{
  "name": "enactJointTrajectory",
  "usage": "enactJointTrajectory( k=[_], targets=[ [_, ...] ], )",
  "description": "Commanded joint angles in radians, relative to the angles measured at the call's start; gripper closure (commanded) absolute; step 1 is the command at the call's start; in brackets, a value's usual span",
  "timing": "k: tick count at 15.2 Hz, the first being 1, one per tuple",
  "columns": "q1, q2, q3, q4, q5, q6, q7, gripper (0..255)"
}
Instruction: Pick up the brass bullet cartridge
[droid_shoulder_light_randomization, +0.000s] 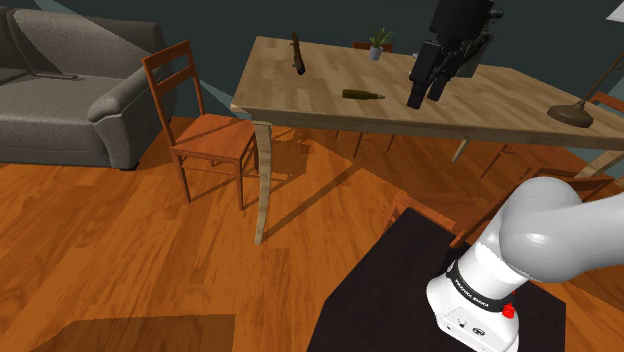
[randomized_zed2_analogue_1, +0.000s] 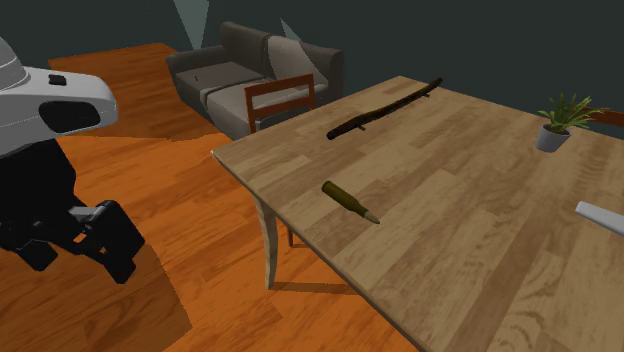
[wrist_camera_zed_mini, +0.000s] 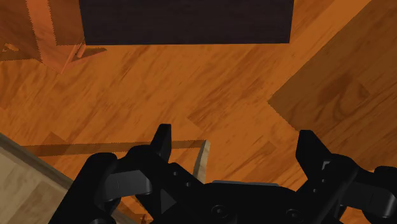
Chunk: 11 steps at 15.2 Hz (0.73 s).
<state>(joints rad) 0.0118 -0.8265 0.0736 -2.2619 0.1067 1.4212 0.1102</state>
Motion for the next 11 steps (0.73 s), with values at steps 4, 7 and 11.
enactJointTrajectory(
  k=[4, 7, 11],
  targets=[
    [0.004, 0.016, -0.075, -0.025, -0.054, 0.045, -0.126, 0],
    [0.008, 0.050, -0.149, -0.034, -0.104, 0.096, -0.250, 0],
    [0.016, 0.119, -0.247, -0.024, -0.158, 0.167, -0.413, 0]
  ],
)
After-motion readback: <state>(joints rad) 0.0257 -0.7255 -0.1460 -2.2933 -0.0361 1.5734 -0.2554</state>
